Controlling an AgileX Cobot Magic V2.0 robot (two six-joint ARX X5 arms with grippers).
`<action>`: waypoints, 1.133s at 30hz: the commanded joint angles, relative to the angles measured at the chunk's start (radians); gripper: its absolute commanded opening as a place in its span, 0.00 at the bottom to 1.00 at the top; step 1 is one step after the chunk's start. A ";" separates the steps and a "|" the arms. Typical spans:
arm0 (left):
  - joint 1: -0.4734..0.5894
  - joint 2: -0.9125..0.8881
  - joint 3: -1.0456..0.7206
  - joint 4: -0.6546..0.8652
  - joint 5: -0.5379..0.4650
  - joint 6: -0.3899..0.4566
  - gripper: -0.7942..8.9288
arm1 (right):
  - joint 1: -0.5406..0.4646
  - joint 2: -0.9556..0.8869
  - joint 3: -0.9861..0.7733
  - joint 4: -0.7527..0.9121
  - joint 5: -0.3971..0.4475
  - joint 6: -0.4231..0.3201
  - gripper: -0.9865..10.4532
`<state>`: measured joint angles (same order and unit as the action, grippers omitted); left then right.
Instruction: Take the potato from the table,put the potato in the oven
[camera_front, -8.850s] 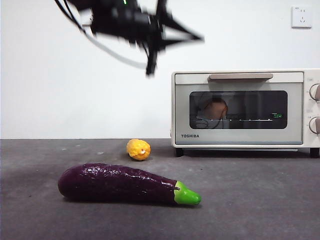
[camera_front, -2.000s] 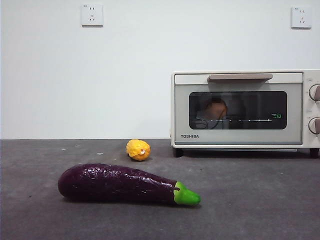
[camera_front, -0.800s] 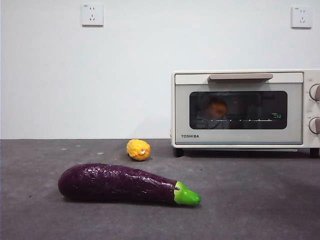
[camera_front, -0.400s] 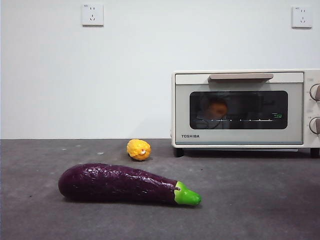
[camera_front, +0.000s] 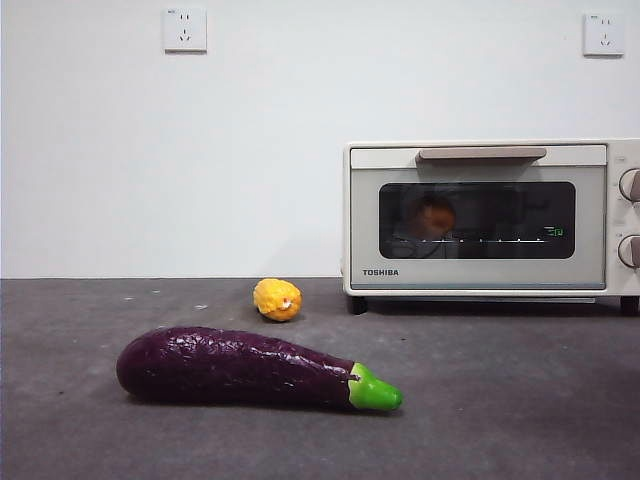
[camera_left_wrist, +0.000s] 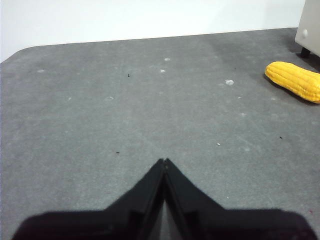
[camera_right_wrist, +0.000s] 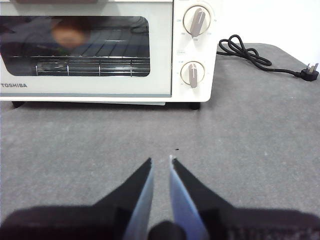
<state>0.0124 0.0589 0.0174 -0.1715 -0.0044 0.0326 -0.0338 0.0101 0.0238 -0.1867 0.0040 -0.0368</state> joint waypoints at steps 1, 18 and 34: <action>0.004 0.000 -0.010 0.007 0.005 -0.006 0.08 | 0.000 -0.003 -0.010 0.005 0.005 0.010 0.14; 0.004 0.000 -0.010 0.007 0.005 -0.006 0.08 | 0.000 -0.002 -0.010 0.005 0.004 0.010 0.14; 0.004 0.000 -0.010 0.007 0.005 -0.006 0.08 | 0.001 -0.002 -0.010 0.005 0.004 0.010 0.14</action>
<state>0.0124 0.0589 0.0174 -0.1715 -0.0044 0.0326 -0.0338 0.0101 0.0238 -0.1867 0.0040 -0.0368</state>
